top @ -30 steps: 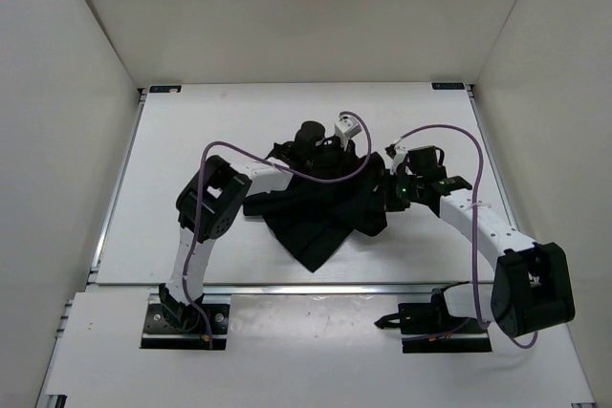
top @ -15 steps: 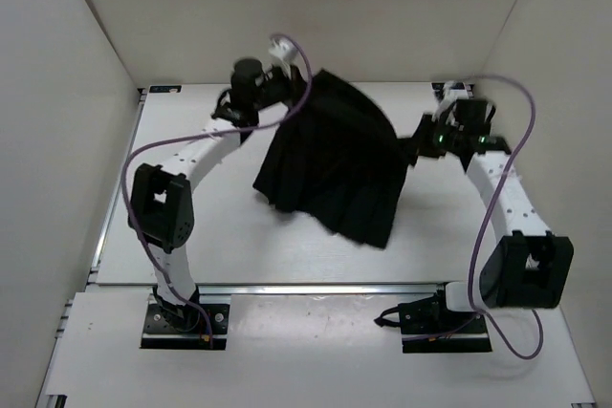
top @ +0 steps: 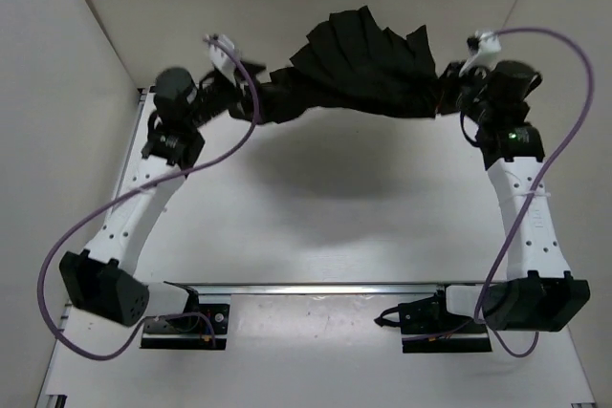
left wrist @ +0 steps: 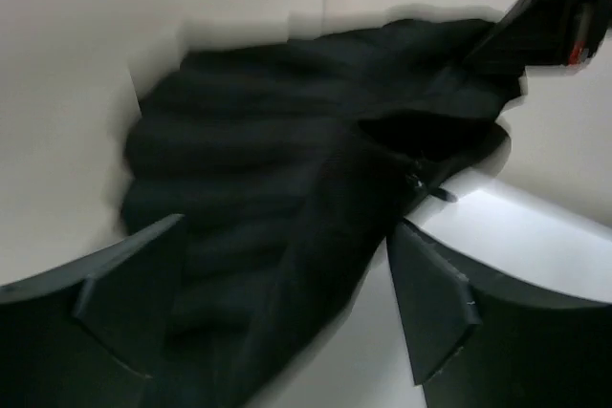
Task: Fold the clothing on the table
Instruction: Flatten the skirt out
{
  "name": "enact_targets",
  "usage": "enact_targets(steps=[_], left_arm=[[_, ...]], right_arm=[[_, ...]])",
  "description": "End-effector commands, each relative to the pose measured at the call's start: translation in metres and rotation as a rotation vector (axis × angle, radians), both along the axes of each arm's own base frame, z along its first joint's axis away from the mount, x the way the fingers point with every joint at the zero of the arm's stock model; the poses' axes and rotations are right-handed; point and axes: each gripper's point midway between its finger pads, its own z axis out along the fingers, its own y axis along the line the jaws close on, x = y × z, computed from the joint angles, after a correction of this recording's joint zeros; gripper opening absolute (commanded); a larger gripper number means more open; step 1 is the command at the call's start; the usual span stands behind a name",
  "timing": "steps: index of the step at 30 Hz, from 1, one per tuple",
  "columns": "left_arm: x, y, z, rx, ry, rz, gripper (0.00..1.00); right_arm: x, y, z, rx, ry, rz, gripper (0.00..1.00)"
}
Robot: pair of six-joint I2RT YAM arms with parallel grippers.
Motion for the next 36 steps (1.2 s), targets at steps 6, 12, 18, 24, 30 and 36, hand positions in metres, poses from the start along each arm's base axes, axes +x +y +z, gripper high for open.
enact_targets(steps=[6, 12, 18, 24, 30, 36], left_arm=[[-0.116, 0.025, -0.275, 0.167, 0.664, 0.084, 0.99], [-0.156, 0.036, -0.329, 0.060, 0.992, 0.173, 0.98], [-0.148, 0.030, -0.380, -0.029, 1.177, 0.318, 0.98], [-0.125, 0.000, -0.404, 0.099, 1.236, 0.267, 0.99], [-0.101, -0.011, -0.423, 0.068, 1.280, 0.293, 0.94], [-0.103, -0.014, -0.433, 0.094, 1.302, 0.307, 0.81]], right_arm=[[-0.087, 0.008, -0.269, -0.028, 0.602, -0.028, 0.00], [-0.140, 0.027, -0.328, 0.036, 0.780, 0.005, 0.00], [-0.141, 0.032, -0.318, 0.038, 0.807, 0.002, 0.00], [-0.153, 0.031, -0.325, 0.038, 0.862, -0.003, 0.00], [-0.156, 0.036, -0.324, 0.083, 0.850, 0.004, 0.00], [-0.154, 0.033, -0.322, 0.078, 0.837, 0.010, 0.01]])
